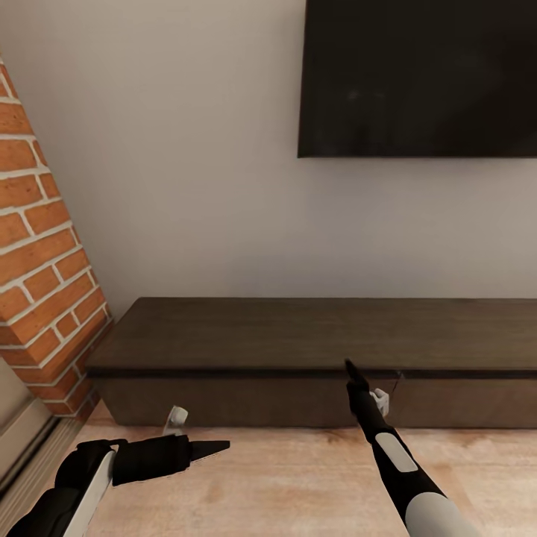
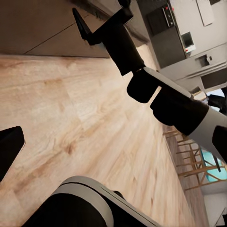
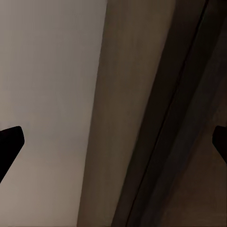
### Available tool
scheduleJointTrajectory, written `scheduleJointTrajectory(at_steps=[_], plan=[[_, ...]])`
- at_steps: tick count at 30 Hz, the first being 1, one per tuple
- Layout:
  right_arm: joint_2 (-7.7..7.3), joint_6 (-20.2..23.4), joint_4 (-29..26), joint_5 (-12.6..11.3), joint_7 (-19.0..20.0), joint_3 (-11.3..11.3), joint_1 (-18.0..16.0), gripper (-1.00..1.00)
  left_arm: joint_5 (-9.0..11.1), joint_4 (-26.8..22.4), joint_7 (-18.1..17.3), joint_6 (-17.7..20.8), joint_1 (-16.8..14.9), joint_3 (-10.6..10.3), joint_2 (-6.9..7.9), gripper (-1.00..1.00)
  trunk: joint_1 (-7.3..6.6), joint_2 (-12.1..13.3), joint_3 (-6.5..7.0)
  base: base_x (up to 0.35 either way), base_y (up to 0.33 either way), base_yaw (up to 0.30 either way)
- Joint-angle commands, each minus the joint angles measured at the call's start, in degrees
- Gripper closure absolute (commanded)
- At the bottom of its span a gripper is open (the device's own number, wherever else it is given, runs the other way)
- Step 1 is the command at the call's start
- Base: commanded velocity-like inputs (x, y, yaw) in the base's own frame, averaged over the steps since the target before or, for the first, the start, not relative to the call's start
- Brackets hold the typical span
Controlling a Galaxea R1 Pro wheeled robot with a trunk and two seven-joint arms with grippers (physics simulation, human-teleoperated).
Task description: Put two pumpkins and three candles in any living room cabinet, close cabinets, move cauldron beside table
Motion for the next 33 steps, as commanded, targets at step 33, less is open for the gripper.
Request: scheduleJointTrajectory(at_steps=[33], plan=[[0.02,-1.0,2.8,-0.6,0.3,-0.2,0.0,-1.0,0.1,0.2,-0.3,0.2,0.0,0.1,0.04,-1.0,0.33,-0.2,-2.71,0.038,0.0,0.0]])
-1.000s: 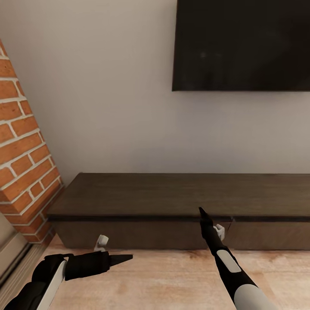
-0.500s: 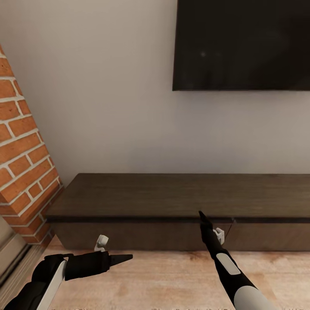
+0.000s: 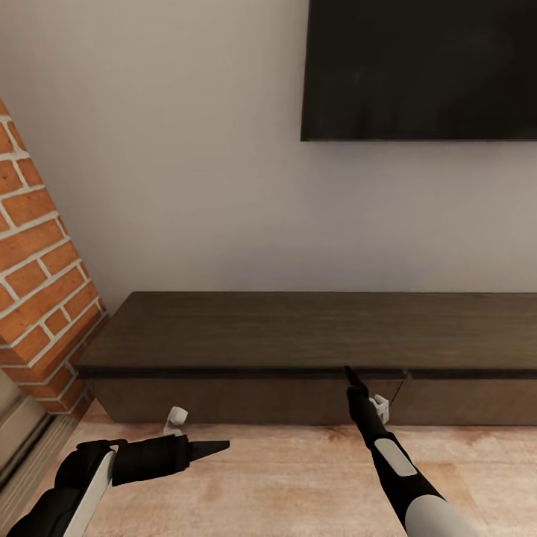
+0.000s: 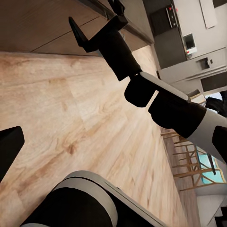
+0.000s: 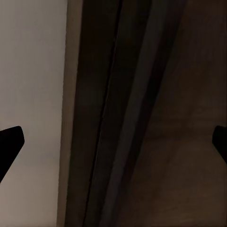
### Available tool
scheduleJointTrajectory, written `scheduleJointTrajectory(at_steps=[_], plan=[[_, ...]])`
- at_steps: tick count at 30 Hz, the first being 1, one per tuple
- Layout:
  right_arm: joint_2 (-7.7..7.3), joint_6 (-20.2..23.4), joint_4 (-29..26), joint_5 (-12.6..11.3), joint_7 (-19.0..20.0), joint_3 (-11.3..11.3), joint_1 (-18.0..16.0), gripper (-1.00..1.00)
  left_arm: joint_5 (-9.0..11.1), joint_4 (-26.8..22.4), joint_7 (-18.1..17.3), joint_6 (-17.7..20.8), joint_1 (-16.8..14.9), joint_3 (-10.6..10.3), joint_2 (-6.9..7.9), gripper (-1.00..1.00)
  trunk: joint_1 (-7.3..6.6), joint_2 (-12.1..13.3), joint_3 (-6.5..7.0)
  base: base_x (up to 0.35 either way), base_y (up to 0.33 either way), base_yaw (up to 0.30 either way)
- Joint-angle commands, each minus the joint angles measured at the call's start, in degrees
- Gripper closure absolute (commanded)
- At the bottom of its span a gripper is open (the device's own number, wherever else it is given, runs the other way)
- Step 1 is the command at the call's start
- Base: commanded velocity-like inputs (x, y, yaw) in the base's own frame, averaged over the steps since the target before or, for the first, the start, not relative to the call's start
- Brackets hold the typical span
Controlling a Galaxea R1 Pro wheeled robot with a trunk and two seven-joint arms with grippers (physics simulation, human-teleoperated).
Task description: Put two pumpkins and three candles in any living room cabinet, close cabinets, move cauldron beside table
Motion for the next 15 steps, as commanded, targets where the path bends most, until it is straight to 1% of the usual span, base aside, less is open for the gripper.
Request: scheduleJointTrajectory(at_steps=[1,11,15], plan=[[0.03,0.2,0.0,-0.5,0.3,-0.1,0.0,-1.0,0.1,0.0,-0.1,0.3,0.0,0.0,0.01,-1.0,-0.01,0.0,-0.05,0.0,0.0,0.0],[0.03,0.0,0.1,-0.5,0.4,-0.1,0.0,-1.0,0.1,0.0,-0.1,0.3,0.0,0.0,0.01,-1.0,-0.01,0.0,-0.05,0.002,0.0,0.0],[0.03,-0.5,0.1,-0.5,0.9,-0.1,0.0,-1.0,0.1,0.0,-0.1,0.3,0.0,-0.1,0.01,-1.0,-0.01,0.0,-0.05,0.088,0.0,0.0]])
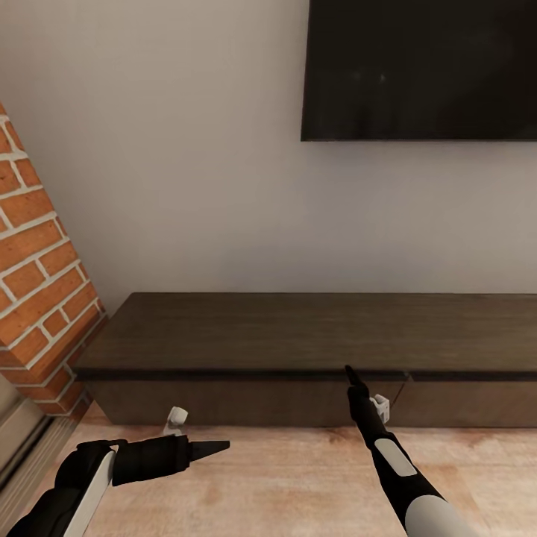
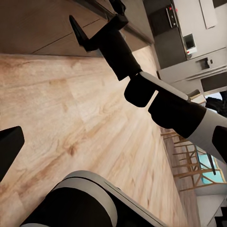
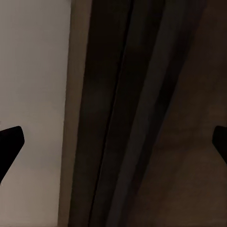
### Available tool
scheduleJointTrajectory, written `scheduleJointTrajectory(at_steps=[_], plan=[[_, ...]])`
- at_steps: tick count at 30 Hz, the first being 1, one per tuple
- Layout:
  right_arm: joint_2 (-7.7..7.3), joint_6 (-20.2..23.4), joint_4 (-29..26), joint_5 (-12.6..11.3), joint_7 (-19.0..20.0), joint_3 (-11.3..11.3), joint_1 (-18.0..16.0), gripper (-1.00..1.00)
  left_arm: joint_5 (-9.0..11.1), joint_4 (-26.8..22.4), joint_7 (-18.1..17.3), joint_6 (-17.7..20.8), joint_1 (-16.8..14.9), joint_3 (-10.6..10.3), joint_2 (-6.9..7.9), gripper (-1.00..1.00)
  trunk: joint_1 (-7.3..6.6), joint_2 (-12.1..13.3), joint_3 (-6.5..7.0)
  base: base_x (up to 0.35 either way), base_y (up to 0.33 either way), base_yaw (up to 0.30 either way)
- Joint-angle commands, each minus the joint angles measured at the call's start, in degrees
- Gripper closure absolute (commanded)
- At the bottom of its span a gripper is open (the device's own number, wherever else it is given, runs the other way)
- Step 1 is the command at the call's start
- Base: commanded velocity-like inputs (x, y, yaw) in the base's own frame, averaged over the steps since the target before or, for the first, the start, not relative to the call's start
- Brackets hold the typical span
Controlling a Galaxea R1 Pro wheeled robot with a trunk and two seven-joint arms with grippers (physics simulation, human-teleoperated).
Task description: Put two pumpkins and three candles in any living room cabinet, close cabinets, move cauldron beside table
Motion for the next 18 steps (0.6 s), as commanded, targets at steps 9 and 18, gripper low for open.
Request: scheduleJointTrajectory(at_steps=[9,18], plan=[[0.03,-0.1,0.0,-0.5,0.6,-0.1,0.0,-1.0,0.1,0.0,-0.1,0.3,0.0,0.0,0.01,-1.0,0.0,0.0,-0.05,0.029,0.0,0.0],[0.03,-0.1,0.0,-0.5,0.7,-0.1,0.0,-1.0,0.1,0.0,-0.1,0.3,0.0,0.1,0.01,-1.0,0.0,0.0,-0.05,0.015,0.0,0.0]])
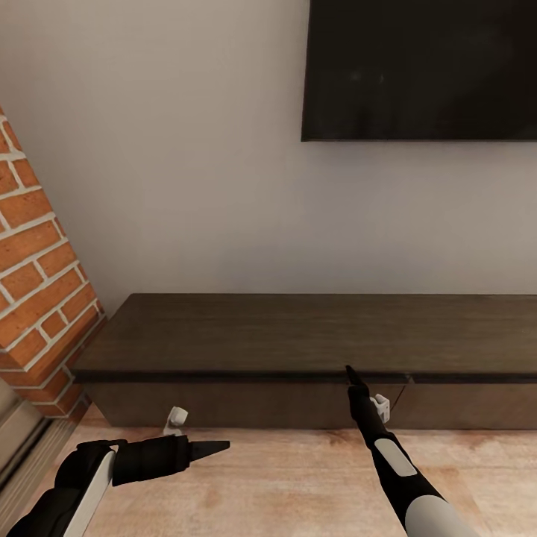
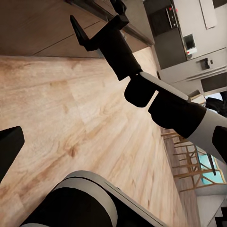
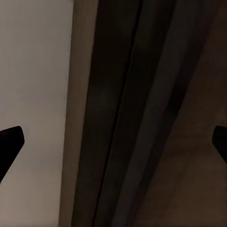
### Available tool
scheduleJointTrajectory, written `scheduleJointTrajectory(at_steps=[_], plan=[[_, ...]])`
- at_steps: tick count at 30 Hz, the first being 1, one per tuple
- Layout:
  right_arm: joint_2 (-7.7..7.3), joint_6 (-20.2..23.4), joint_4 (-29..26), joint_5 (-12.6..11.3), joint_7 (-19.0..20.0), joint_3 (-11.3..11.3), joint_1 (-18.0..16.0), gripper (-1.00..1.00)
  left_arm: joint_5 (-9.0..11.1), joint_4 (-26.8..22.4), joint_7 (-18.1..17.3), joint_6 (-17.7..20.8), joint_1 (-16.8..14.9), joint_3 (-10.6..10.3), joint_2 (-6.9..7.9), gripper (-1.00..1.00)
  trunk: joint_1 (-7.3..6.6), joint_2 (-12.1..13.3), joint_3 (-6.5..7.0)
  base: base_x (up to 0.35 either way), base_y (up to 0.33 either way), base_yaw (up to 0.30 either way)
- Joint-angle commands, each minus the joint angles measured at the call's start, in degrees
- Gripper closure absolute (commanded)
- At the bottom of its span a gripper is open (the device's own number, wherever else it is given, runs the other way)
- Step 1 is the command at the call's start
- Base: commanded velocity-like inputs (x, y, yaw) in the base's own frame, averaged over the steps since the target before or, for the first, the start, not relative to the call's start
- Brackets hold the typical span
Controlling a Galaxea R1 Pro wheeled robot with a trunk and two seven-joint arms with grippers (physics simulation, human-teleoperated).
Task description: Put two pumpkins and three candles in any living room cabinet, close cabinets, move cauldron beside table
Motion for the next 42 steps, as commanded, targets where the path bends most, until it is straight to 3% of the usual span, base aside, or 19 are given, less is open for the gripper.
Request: scheduleJointTrajectory(at_steps=[1,5,14,26,42], plan=[[0.02,0.1,0.0,-0.5,0.3,-0.1,0.0,-1.0,0.1,0.0,-0.1,0.3,0.0,0.0,0.01,-1.0,-0.01,0.0,-0.05,0.002,0.0,0.0],[0.02,0.1,0.0,-0.5,0.4,-0.1,0.0,-1.0,0.1,0.0,-0.1,0.3,0.0,0.0,0.01,-1.0,0.09,-0.1,-0.93,0.0,0.0,0.0],[0.02,0.1,0.1,-0.5,4.0,0.0,0.0,-1.0,0.1,0.0,-0.1,0.3,0.0,0.0,-0.02,-1.0,0.09,-0.1,-0.93,0.0,0.0,0.0],[0.0,0.1,0.1,-0.4,5.1,0.0,0.0,-1.0,0.2,0.0,-0.1,0.3,0.0,0.0,-0.03,-1.0,0.4,-0.2,-3.59,0.0,0.0,0.0],[0.01,0.0,0.1,-0.3,5.3,0.0,-0.1,-1.0,0.1,0.0,-0.1,0.3,0.0,0.0,0.0,-1.0,0.4,-0.2,-3.59,0.0,0.0,0.0]])
